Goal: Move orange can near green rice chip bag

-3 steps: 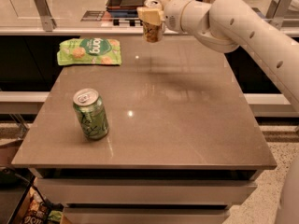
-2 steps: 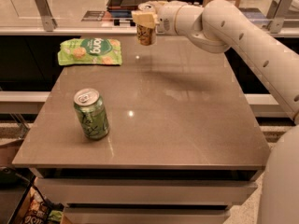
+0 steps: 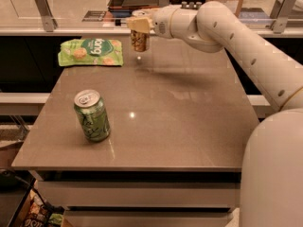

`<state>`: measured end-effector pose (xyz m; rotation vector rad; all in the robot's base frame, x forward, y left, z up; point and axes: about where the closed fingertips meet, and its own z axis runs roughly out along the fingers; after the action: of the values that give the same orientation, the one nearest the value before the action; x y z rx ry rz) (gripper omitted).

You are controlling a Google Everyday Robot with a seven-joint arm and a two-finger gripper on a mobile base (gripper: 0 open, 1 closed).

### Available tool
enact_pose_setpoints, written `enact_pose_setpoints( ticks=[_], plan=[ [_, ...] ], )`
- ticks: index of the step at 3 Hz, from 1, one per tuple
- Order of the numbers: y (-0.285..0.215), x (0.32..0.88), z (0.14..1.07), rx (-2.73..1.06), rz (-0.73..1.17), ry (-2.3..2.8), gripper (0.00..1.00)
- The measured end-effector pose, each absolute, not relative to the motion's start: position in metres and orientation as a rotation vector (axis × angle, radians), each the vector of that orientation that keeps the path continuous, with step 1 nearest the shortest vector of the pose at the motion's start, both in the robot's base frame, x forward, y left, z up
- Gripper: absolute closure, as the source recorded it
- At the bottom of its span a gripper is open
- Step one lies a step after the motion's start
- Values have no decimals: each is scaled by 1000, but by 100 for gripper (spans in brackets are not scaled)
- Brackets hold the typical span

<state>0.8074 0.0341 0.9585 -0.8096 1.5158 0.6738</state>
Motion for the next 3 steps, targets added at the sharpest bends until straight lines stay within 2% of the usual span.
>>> enact_pose_setpoints(
  ticks=[1, 3],
  plan=[
    [63, 811, 939, -799, 719, 1493, 100],
    [79, 810, 923, -811, 713, 1503, 100]
  ],
)
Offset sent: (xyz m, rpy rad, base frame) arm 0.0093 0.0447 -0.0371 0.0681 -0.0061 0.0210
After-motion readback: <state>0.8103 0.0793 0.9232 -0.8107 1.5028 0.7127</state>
